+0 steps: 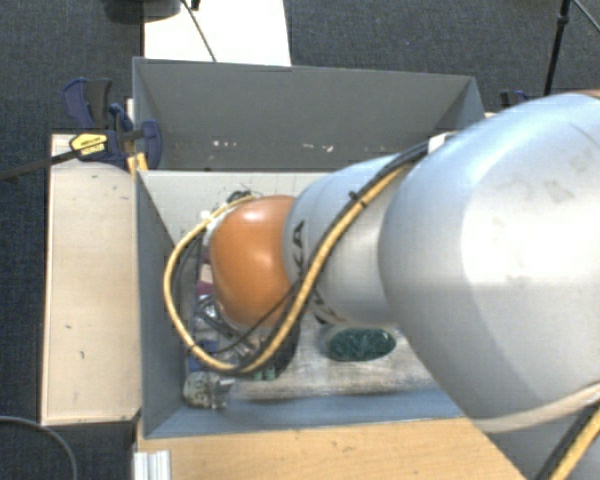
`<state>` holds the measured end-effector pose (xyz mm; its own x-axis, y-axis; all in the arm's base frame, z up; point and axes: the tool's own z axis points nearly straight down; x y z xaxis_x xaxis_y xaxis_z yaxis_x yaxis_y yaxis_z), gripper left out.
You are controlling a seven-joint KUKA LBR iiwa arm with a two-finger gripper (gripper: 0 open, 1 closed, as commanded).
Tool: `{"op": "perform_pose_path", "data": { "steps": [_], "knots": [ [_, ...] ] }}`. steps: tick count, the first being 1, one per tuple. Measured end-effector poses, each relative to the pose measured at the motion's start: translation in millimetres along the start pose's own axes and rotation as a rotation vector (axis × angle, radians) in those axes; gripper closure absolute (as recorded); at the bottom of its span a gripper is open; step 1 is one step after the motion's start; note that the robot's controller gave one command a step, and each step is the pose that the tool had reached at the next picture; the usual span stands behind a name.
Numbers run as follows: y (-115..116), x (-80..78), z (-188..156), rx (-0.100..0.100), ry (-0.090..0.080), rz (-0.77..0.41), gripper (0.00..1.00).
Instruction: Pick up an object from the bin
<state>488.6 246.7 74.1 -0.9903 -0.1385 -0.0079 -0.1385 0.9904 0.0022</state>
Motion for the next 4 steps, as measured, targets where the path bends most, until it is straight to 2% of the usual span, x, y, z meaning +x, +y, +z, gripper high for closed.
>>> {"op": "perform_pose_path", "data": {
  "steps": [1,2,3,4],
  "knots": [
    [7.7,-8.3,0.4,0.004,0.015,-0.113,0.0],
    [5.7,-6.9,0.6,0.008,0.024,-0.108,1.0],
    [-1.1,5.4,-120.1,-0.001,-0.001,-0.157,1.0],
    [-9.0,-25.5,-189.8,0.0,-0.003,-0.573,1.0]
  ]
}}
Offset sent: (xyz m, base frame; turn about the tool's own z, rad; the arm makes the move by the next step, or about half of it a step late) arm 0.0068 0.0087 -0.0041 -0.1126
